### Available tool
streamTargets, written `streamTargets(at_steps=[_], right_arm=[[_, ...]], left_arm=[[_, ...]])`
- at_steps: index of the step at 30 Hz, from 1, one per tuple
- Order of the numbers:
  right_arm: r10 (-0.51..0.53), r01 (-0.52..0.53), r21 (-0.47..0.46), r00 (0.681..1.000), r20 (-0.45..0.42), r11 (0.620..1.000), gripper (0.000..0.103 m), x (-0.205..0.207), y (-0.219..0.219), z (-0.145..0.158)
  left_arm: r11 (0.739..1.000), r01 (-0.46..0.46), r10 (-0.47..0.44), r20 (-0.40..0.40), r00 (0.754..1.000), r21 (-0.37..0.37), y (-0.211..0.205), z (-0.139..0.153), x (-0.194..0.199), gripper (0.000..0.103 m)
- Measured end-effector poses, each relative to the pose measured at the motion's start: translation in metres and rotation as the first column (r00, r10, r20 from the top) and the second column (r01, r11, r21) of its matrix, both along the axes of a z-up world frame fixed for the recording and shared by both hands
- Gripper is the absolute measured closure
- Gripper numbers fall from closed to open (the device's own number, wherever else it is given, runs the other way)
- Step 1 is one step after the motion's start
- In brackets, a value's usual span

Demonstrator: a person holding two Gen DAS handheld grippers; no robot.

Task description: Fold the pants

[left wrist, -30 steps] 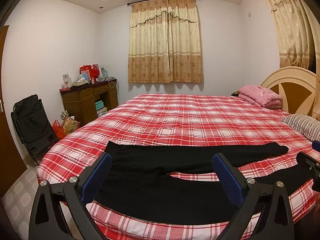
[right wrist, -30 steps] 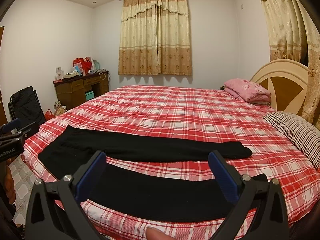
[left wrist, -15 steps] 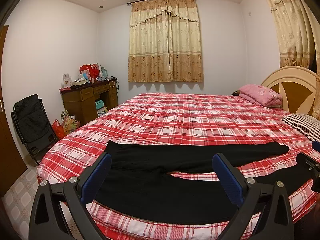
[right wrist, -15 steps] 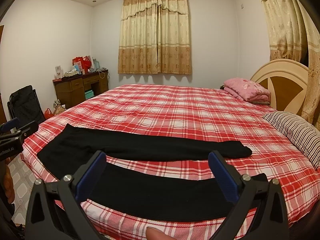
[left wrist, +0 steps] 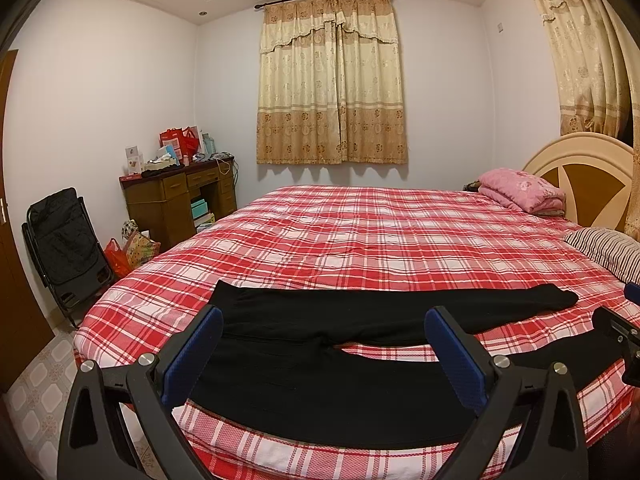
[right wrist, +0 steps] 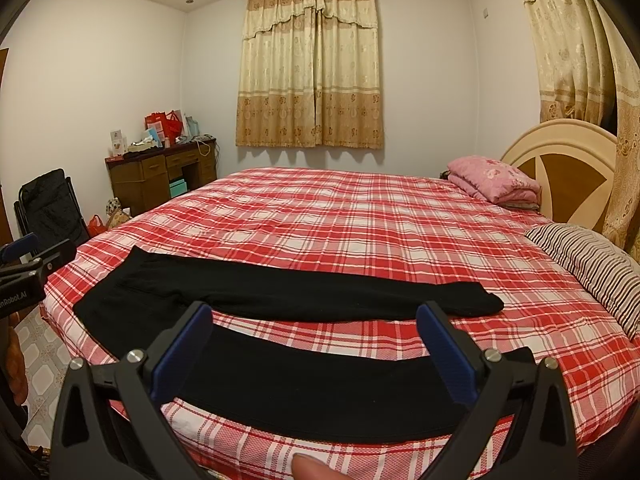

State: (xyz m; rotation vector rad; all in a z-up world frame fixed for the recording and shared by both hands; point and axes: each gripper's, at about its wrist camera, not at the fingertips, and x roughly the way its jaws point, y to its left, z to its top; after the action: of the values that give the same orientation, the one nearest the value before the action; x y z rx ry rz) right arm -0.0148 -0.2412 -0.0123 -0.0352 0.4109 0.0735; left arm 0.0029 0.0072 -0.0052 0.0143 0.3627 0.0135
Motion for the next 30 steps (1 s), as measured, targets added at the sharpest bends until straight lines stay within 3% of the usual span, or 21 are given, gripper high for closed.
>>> streamTargets(at_steps=[17,26,30], right_arm=[[-0.002,0.002,-0.009,1.0,-0.019,1.0,0.0,0.005,-0.005,-0.01],[-0.01,0.008,-0.031,0.997,-0.072,0.999,0.0,0.019,-0.004,-0.025],[-0.007,0.005,-0.022,0.995,-0.098,1.0,0.0,0.028,-0.01,-0.035]], left_arm=[[1.0,0.002,-0.002,-0.02,1.0,-0.001,0.002,-0.007,0.006,0.001],[1.0,0.01,-0.009,-0.094,0.995,0.003,0.01,-0.036,0.033,0.001],[0.992,-0.11,0.114,-0.066,0.991,0.069,0.047,-0.048,0.073,0.001]])
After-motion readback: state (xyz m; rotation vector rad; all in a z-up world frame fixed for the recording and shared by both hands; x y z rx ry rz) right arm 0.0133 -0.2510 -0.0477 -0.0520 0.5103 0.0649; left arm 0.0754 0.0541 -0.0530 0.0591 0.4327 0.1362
